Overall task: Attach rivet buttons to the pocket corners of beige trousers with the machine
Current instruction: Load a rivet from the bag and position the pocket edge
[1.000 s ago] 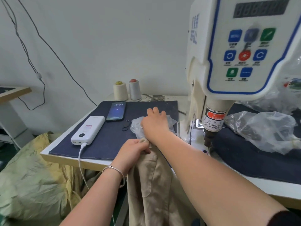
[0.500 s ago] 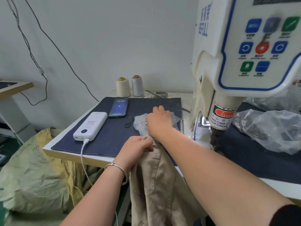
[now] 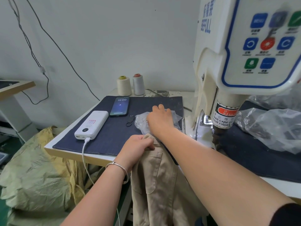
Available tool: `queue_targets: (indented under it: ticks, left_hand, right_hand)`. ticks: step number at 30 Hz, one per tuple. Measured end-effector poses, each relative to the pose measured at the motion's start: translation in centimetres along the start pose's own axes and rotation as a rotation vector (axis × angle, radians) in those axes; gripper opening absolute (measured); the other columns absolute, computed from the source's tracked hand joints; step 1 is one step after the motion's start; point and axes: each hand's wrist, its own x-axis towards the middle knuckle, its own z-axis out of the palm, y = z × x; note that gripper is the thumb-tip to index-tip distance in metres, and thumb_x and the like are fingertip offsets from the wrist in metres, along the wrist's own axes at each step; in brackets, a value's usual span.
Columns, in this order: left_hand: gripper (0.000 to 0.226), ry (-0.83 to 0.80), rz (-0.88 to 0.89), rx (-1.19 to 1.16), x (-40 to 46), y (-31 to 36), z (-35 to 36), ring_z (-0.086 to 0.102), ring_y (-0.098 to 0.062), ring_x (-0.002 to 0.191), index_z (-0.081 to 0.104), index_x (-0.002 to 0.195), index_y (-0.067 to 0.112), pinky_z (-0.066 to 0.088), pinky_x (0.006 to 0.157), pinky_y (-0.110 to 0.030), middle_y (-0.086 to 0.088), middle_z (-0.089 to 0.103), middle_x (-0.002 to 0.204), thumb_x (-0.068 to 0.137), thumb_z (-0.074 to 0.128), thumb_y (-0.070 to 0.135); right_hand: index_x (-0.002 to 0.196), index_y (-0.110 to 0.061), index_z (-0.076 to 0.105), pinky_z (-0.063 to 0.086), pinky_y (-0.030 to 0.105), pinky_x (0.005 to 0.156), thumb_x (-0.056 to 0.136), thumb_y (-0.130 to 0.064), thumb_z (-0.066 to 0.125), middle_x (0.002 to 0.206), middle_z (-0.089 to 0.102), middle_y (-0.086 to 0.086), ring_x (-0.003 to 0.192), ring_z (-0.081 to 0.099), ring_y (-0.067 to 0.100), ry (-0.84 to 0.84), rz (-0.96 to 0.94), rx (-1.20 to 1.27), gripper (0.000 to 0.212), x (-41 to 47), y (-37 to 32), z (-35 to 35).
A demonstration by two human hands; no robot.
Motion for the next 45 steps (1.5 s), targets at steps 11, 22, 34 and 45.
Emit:
queue_targets:
  ticks: [11,22,34,45]
  left_hand:
    - [0.050,0.008,-0.011,-0.002,0.0,-0.2,-0.1,0.042,0.003,0.045,0.054,0.037,0.025,0.034,0.061,-0.028,0.015,0.049,0.046,0.085,0.059,0.010]
    - [0.025,0.017,-0.023,-0.079,-0.7,0.3,0.0,0.043,-0.016,0.062,0.054,0.046,0.020,0.034,0.063,-0.031,0.005,0.051,0.057,0.068,0.065,0.024]
    - [0.027,0.084,-0.029,-0.046,-0.1,-0.2,0.1,0.047,-0.017,0.065,0.062,0.044,0.019,0.035,0.067,-0.034,0.009,0.056,0.053,0.070,0.066,0.016]
    - [0.016,0.066,-0.064,-0.076,-0.3,0.2,0.3,0.043,-0.021,0.072,0.059,0.064,0.009,0.033,0.066,-0.034,-0.008,0.049,0.070,0.054,0.064,0.020]
  right_hand:
    - [0.110,-0.013,0.064,0.035,0.038,0.090,0.089,-0.006,0.051,0.124,0.047,0.005,0.120,0.036,0.027,0.070,0.041,0.040,0.026,-0.6,-0.1,-0.8]
    - [0.084,-0.007,0.061,0.043,0.025,0.074,0.092,-0.013,0.062,0.093,0.055,-0.001,0.087,0.053,0.017,0.498,0.145,0.970,0.010,-16.2,-1.0,-6.9]
    - [0.085,-0.010,0.063,0.047,0.018,0.072,0.089,-0.002,0.063,0.095,0.057,-0.004,0.088,0.058,0.012,0.522,0.274,0.826,0.009,-23.8,11.4,-4.6]
    - [0.084,-0.006,0.065,0.047,0.023,0.073,0.090,-0.010,0.066,0.098,0.056,-0.003,0.090,0.056,0.014,0.360,0.100,0.828,0.007,-19.4,12.5,-4.5]
